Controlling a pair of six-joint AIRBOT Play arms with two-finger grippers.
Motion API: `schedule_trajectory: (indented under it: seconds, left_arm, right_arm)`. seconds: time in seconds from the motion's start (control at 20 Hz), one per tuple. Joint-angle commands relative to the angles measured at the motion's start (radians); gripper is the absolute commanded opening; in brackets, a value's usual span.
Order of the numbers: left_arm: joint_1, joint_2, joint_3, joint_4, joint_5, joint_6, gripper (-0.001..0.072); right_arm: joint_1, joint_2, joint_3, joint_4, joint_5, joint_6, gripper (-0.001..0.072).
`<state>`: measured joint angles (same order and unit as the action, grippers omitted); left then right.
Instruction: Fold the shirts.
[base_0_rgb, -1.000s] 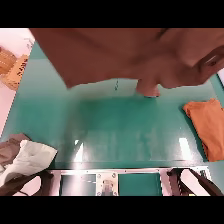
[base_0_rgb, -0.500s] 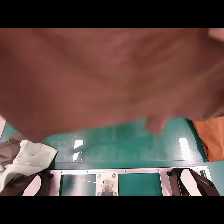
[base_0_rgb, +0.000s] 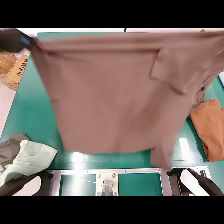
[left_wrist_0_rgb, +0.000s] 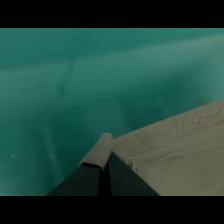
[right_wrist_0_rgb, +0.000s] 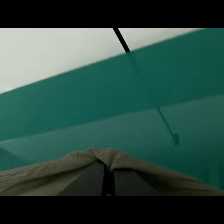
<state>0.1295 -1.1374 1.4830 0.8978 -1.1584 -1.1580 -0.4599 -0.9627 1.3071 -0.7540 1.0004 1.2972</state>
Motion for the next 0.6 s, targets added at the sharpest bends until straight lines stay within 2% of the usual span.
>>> schedule_trajectory:
  seconds: [0.0,0.1,0.2,0.35,0.55]
  left_arm:
    - [-0.086,-0.242,-0.097,-0.055,0.129,0.055,0.0021]
    - [-0.124,-0.359,-0.092,-0.068,0.260,0.031,0.0020]
    - [-0.134,-0.448,-0.070,-0.082,0.339,-0.006,0.0021]
    - [-0.134,-0.546,-0.023,-0.091,0.359,-0.014,0.0021]
    - [-0.134,-0.613,0.024,-0.090,0.403,-0.016,0.0021]
  right_arm:
    - [0.095,-0.203,-0.169,0.022,-0.182,-0.114,0.0019]
    - [0.123,-0.362,-0.132,0.023,-0.258,-0.117,0.0019]
    - [0.128,-0.520,-0.038,0.039,-0.266,-0.116,0.0019]
    - [0.128,-0.720,0.131,0.060,-0.221,-0.116,0.0019]
    - [0.128,-0.889,0.328,0.059,-0.180,-0.093,0.0019]
